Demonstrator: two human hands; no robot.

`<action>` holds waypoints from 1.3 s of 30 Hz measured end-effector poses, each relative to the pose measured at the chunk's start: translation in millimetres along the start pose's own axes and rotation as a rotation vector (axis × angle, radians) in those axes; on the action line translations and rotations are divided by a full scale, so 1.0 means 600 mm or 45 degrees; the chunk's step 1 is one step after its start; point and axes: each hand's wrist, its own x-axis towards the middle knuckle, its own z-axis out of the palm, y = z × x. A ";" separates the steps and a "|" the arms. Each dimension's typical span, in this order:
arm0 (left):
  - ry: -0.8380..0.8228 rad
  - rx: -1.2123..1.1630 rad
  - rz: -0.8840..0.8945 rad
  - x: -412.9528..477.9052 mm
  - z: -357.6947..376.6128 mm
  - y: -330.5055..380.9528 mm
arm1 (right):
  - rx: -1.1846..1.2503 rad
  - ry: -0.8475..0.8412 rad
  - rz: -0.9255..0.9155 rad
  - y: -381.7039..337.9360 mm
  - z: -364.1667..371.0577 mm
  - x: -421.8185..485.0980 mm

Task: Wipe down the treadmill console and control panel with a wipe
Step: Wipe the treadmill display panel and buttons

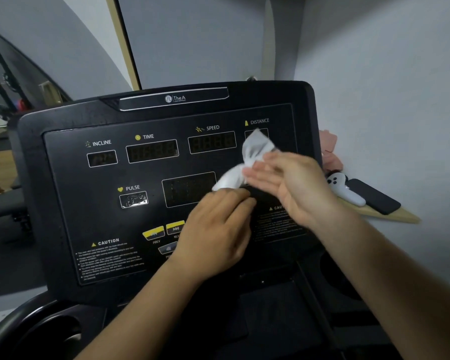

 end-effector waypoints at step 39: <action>-0.589 0.381 0.032 -0.063 0.047 0.055 | -2.449 -0.394 -1.564 0.122 -0.281 -0.010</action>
